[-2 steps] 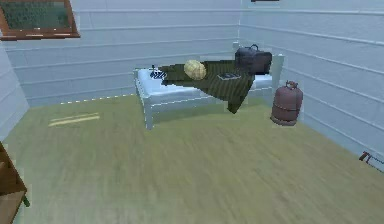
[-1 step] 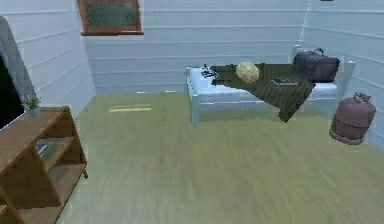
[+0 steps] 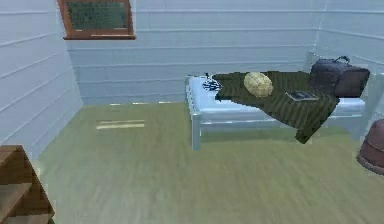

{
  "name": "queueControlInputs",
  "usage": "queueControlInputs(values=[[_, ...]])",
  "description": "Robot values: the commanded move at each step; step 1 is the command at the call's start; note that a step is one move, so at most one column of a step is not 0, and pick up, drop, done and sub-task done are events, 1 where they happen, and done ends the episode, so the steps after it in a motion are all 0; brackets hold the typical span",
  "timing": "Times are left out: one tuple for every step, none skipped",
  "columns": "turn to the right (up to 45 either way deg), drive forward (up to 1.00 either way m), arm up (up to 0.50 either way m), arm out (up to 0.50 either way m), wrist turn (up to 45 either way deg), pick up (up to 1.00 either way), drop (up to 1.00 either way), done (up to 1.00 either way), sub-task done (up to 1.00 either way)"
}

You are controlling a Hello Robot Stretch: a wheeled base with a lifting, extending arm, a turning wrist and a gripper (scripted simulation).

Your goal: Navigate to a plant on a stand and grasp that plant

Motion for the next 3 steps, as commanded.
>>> queueControlInputs(values=[[-42.0, 0.0, 0.0, 0.0, 0.0, 0.0, 0.0, 0.0, 0.0], [0.0, 0.55, 0.0, 0.0, 0.0, 0.0, 0.0, 0.0, 0.0], [-45.0, 0.0, 0.0, 0.0, 0.0, 0.0, 0.0, 0.0, 0.0]])
